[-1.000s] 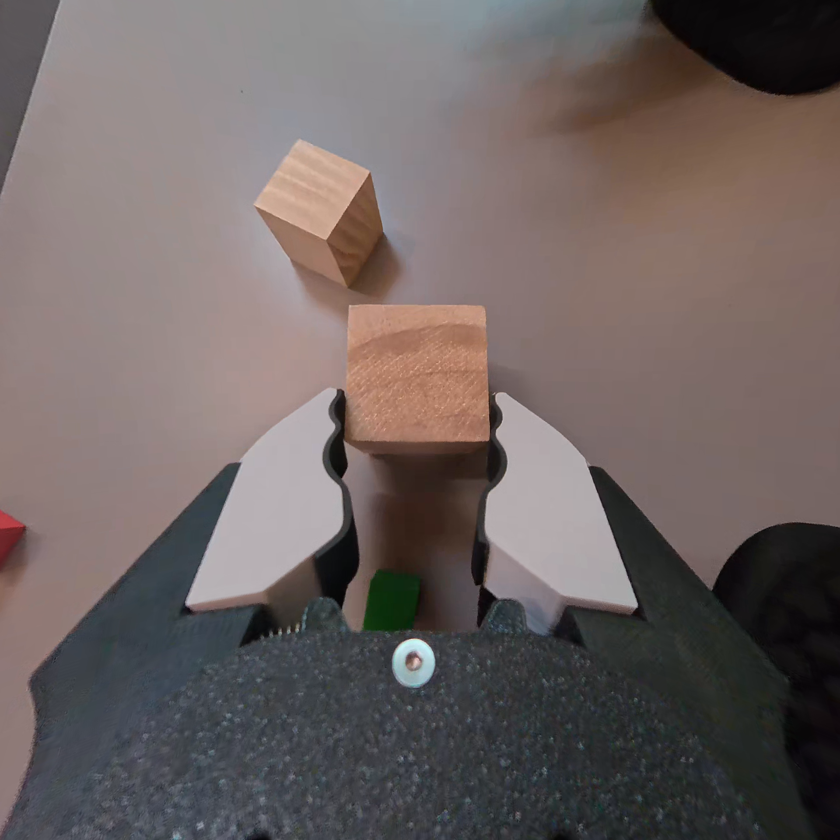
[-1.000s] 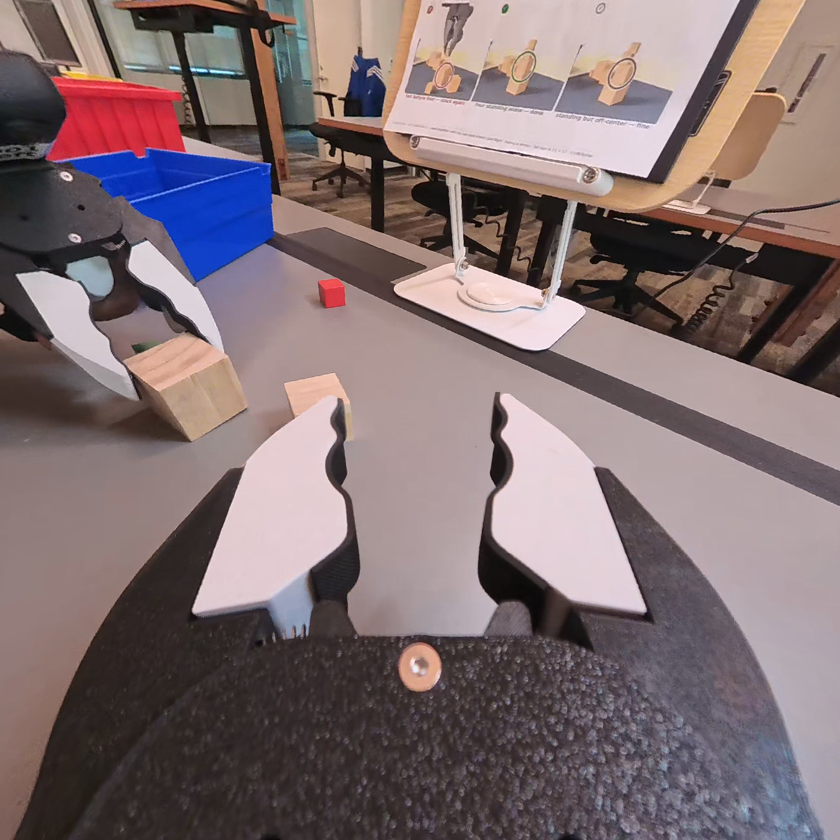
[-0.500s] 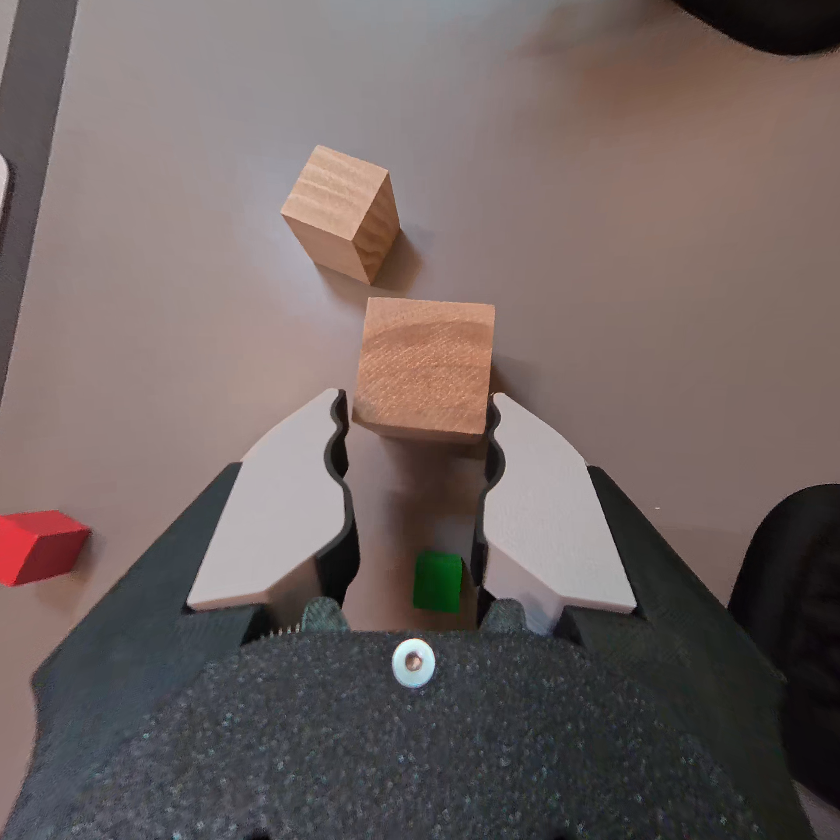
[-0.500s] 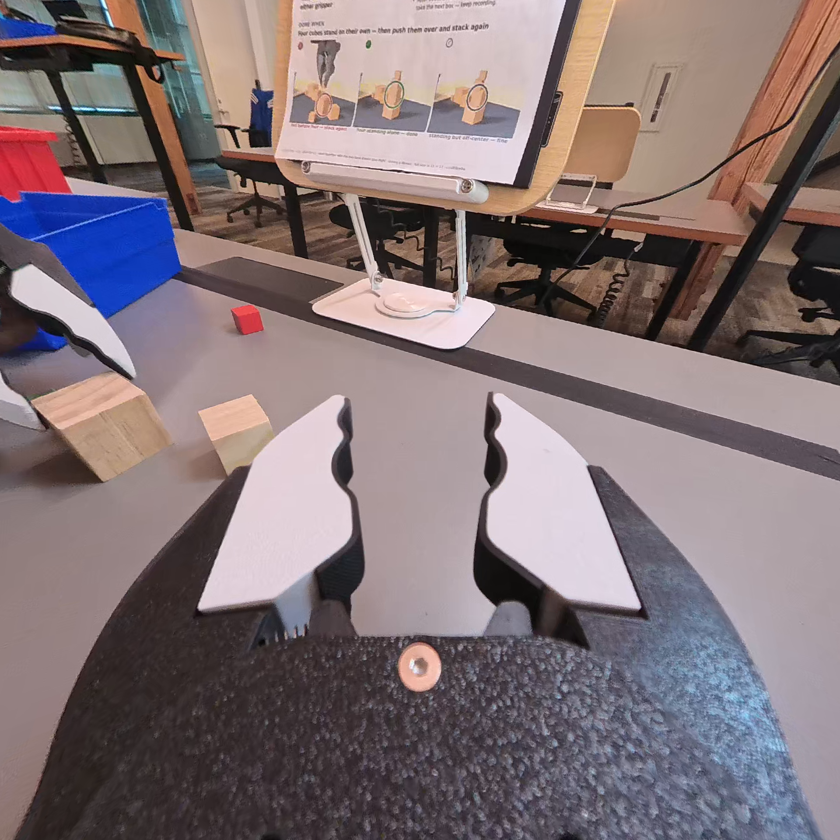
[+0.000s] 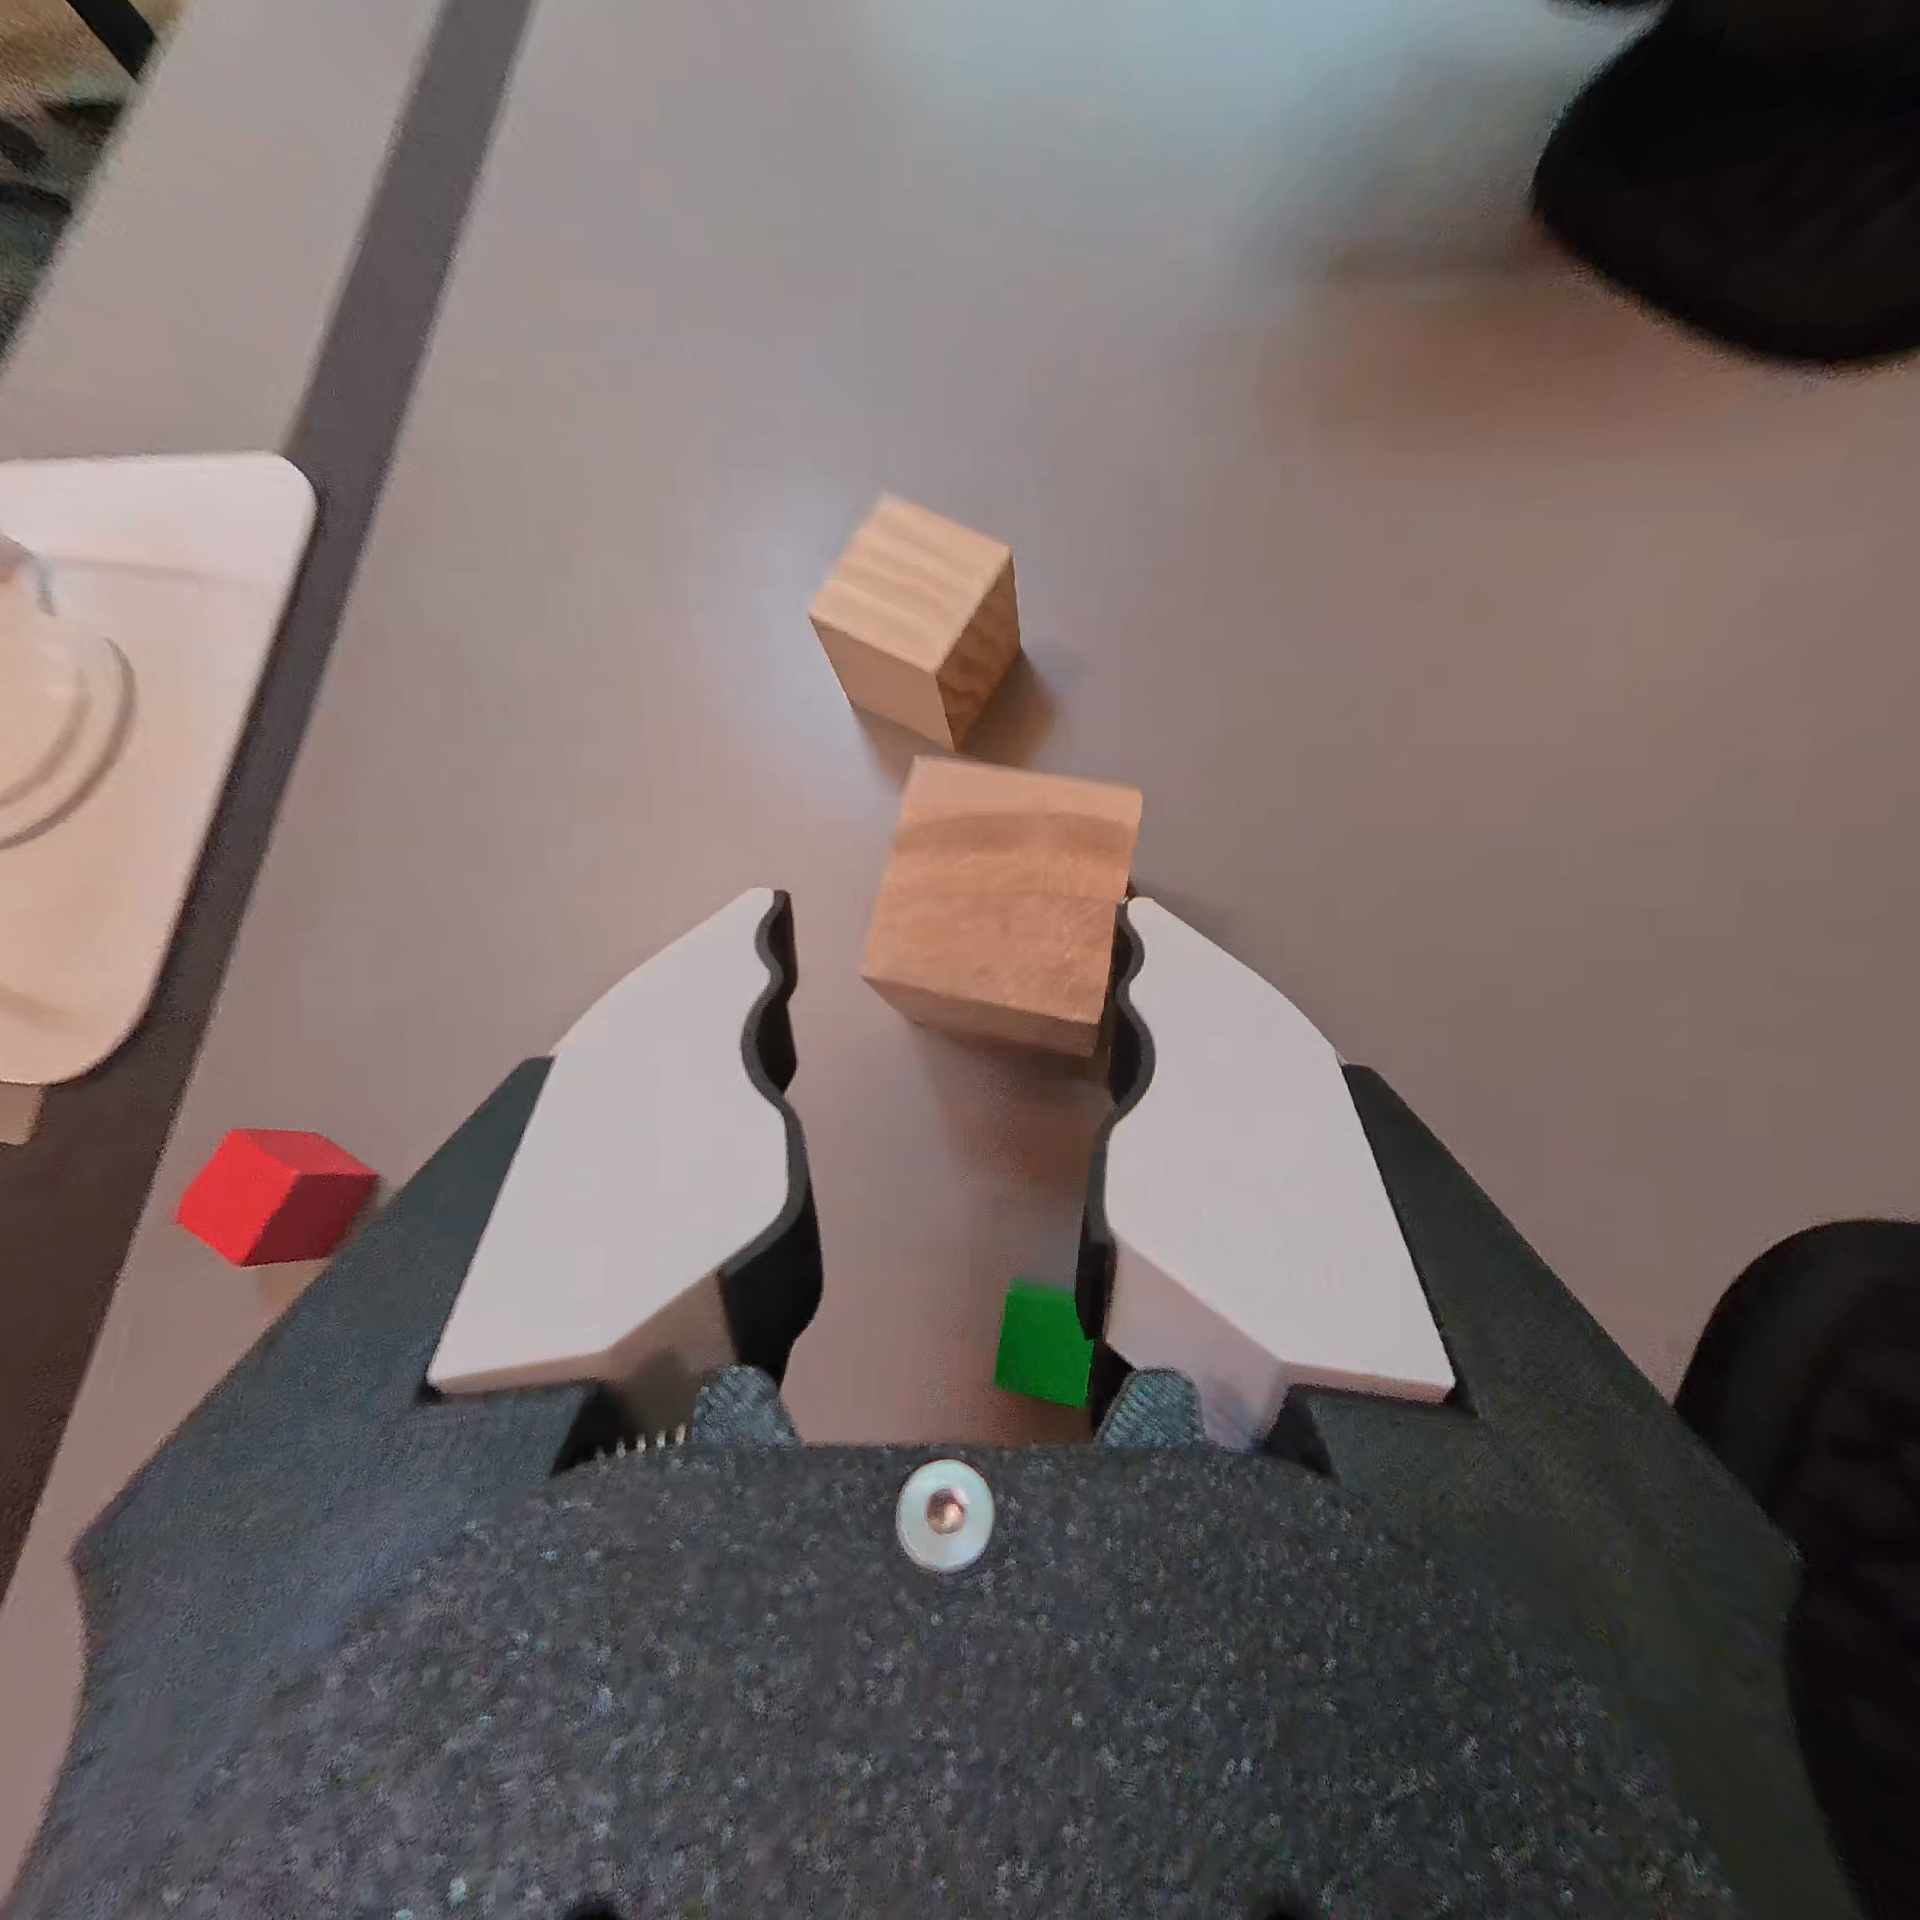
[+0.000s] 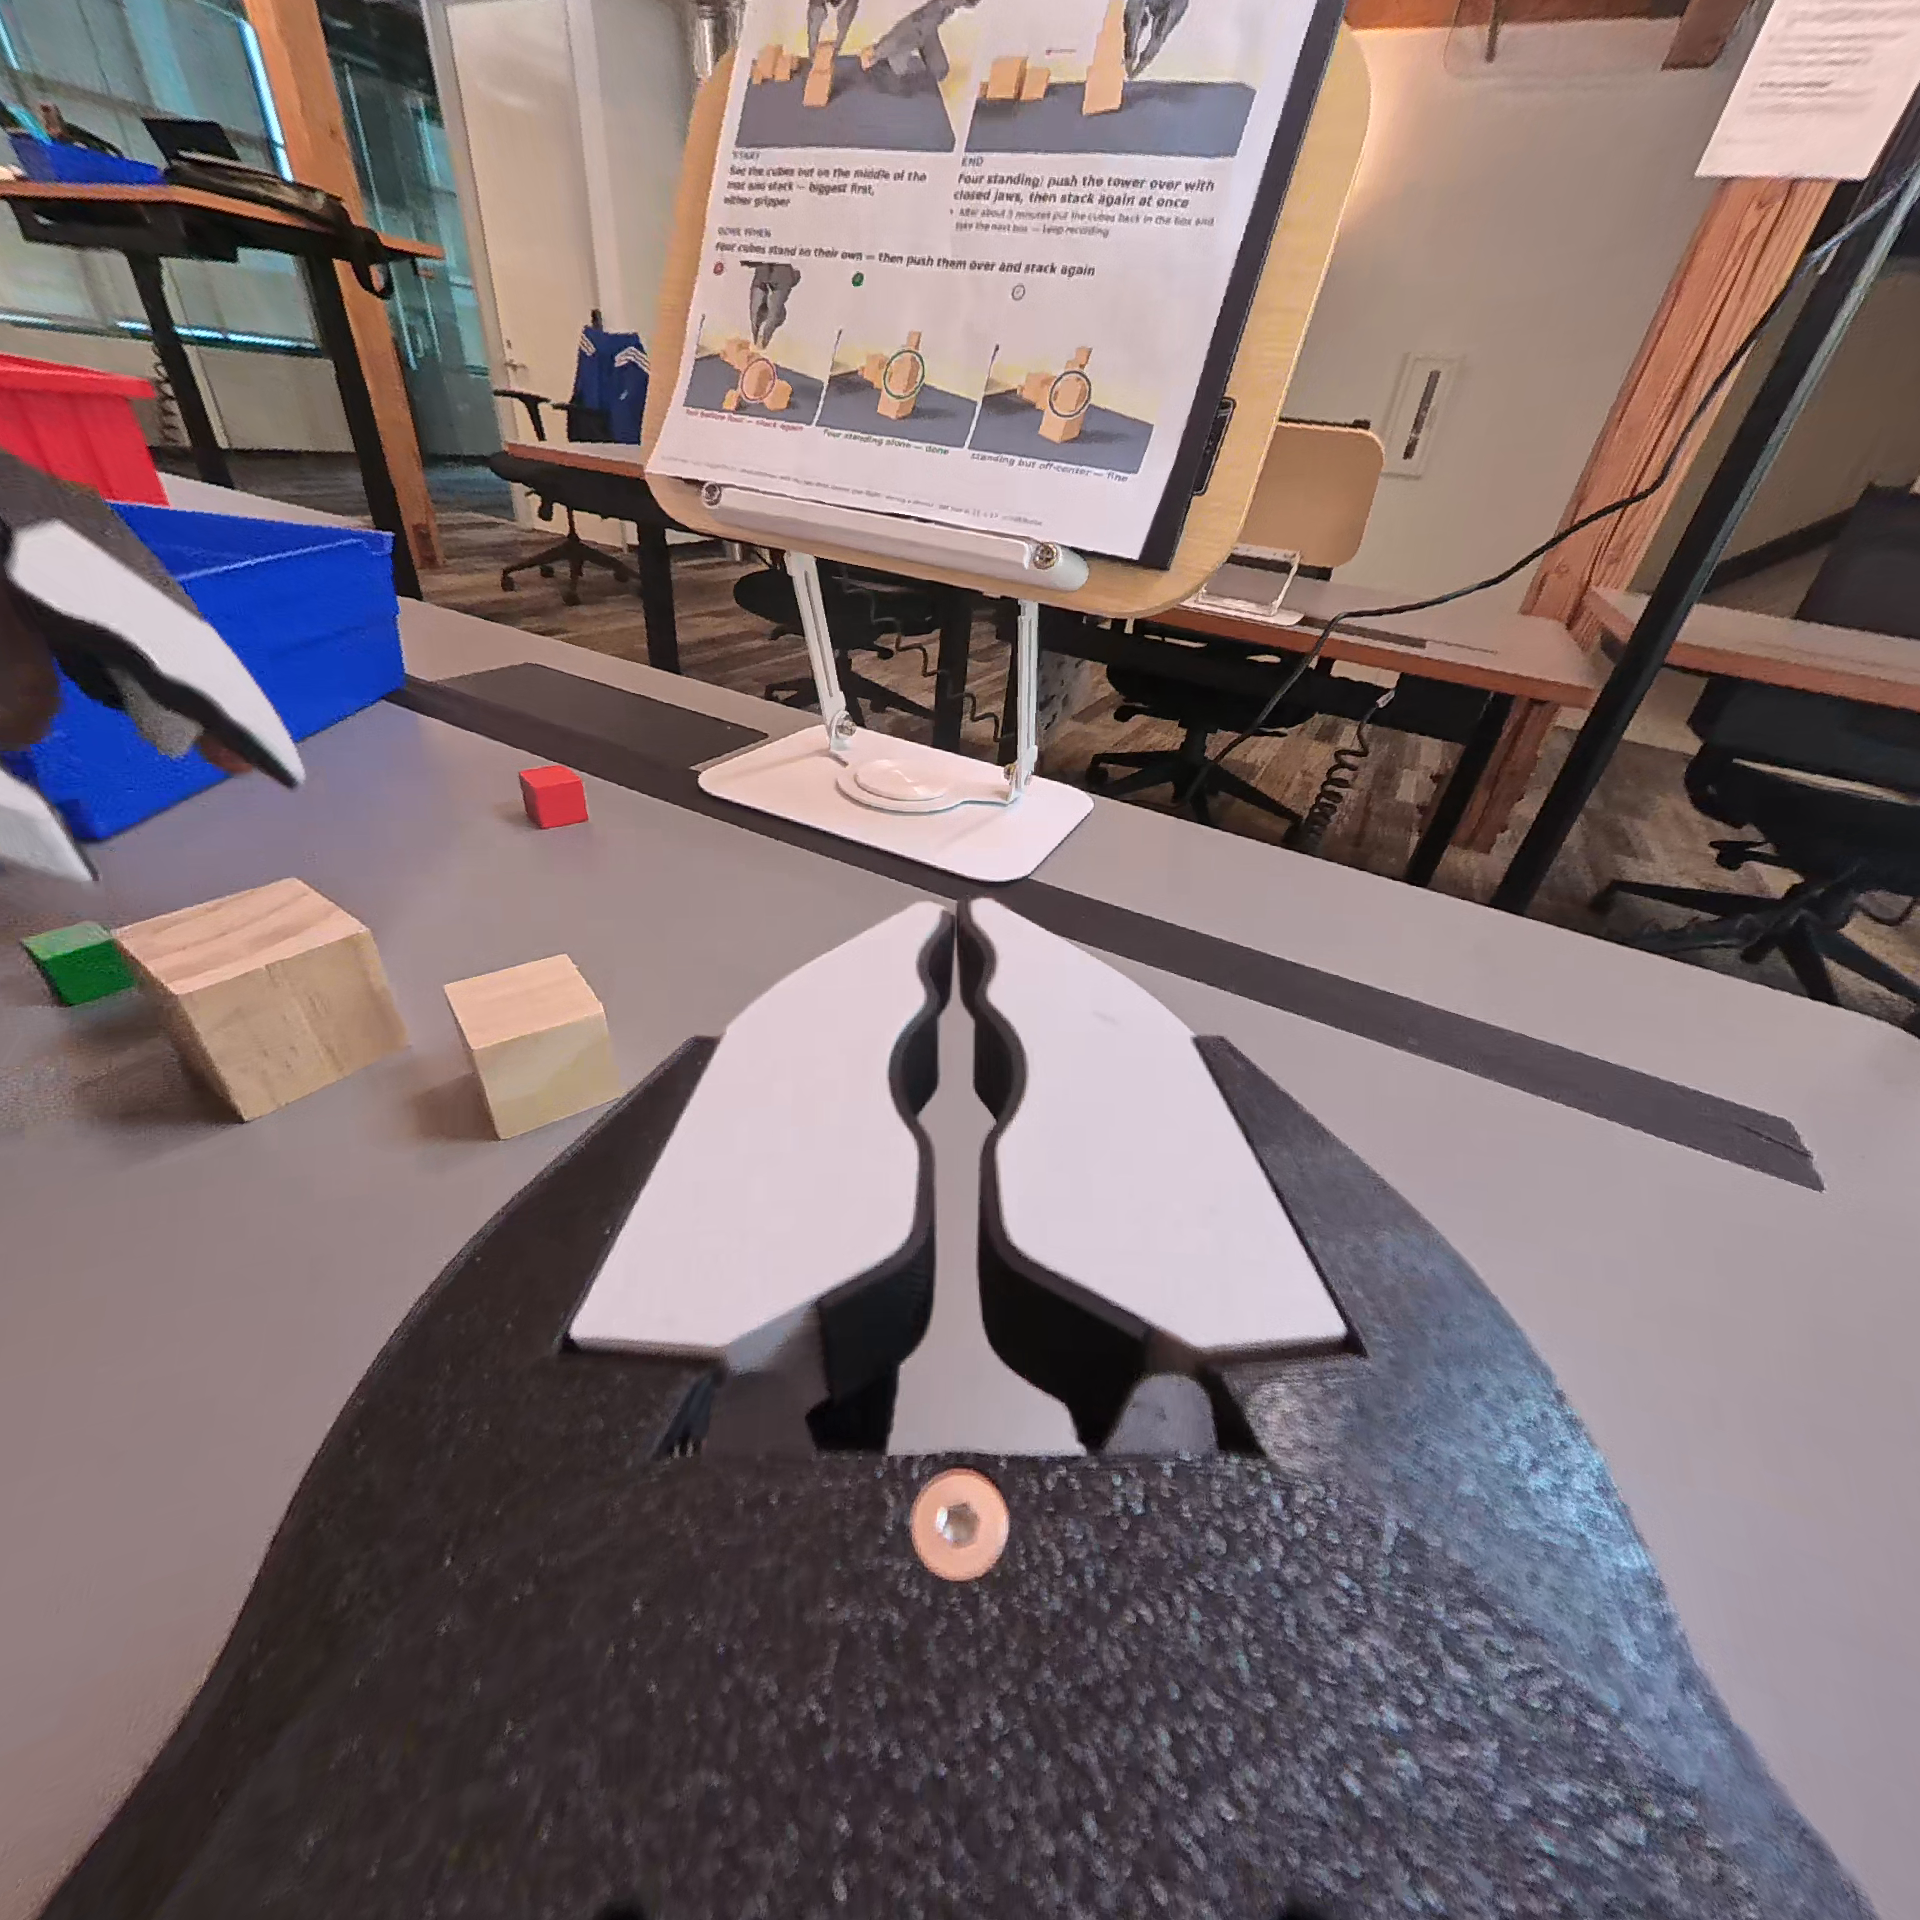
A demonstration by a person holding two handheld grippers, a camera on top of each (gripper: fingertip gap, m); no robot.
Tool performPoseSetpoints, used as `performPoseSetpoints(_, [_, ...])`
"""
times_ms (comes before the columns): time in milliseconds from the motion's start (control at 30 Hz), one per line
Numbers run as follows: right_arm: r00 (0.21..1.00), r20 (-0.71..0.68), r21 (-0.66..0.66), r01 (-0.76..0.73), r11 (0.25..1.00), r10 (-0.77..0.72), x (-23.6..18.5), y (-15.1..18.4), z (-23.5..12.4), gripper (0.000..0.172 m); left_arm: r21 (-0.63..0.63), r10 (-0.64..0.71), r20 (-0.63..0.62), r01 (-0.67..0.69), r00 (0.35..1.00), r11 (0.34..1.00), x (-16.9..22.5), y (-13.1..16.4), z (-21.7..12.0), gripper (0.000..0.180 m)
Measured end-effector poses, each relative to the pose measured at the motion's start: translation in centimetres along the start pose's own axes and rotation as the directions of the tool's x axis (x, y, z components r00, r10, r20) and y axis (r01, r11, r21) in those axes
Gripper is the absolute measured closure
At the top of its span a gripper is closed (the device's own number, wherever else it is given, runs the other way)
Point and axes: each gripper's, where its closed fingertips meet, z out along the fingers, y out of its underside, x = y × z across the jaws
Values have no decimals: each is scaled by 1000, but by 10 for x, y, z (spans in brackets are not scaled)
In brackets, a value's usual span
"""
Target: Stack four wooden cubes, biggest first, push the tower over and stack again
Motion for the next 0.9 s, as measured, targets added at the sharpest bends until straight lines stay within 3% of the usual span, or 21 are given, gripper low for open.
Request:
performPoseSetpoints(100, [1000, 3, 3, 1, 1000, -1, -2, 0, 1, 171, 44, -13, 0, 13, 1000, 999, -4, -26, -9, 124])
performPoseSetpoints(367, [999, 45, -12, 19, 1000, -19, -12, 3, 3, 171, -241, 138, -133, -167, 982, 956, -7, -43, 50, 115])
performPoseSetpoints(667, [998, 63, 5, 8, 1000, -8, -10, -2, 1, 171, -509, 267, -256, -364, 929, 780, -10, -29, 105, 110])
performPoseSetpoints(733, [998, 65, 11, 1, 1000, -2, -9, -3, 0, 171, -539, 288, -281, -399, 915, 742, -10, -23, 108, 121])
performPoseSetpoints(767, [998, 66, 14, 0, 1000, -1, -8, -4, 0, 171, -551, 309, -283, -418, 908, 723, -12, -21, 108, 136])
performPoseSetpoints(900, [998, 63, 16, -3, 1000, 2, -6, -5, -1, 171, -519, 326, -244, -407, 913, 752, -14, -36, 98, 137])
